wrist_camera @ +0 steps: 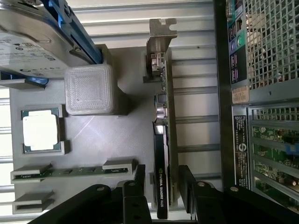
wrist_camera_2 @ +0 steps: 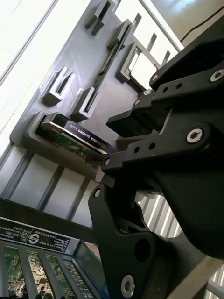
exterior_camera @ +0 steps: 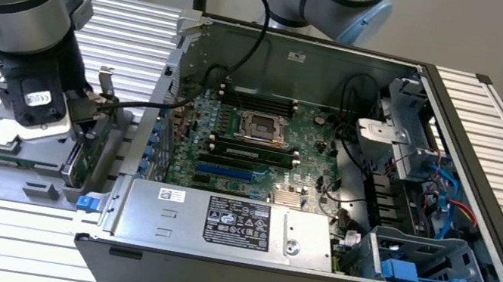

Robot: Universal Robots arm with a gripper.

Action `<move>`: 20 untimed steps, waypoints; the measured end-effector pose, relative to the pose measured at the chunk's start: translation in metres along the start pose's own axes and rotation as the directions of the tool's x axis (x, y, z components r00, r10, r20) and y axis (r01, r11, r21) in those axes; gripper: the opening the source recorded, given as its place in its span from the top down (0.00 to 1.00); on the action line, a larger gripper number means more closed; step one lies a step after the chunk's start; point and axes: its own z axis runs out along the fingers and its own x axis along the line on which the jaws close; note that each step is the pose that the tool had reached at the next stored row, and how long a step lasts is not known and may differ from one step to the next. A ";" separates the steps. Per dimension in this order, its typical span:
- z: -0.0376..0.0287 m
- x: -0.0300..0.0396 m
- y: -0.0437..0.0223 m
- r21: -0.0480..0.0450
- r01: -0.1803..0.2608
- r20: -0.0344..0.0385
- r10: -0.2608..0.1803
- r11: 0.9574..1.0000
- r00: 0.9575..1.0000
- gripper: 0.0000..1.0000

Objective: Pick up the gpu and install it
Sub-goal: 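Pick up the gpu and move the gpu toward the slot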

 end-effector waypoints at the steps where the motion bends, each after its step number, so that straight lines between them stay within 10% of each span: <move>1: 0.0006 0.0000 -0.0001 0.000 0.000 0.000 0.000 1.000 1.000 0.00; 20: 0.0121 0.0002 -0.0010 0.000 0.000 0.000 0.000 1.000 1.000 0.00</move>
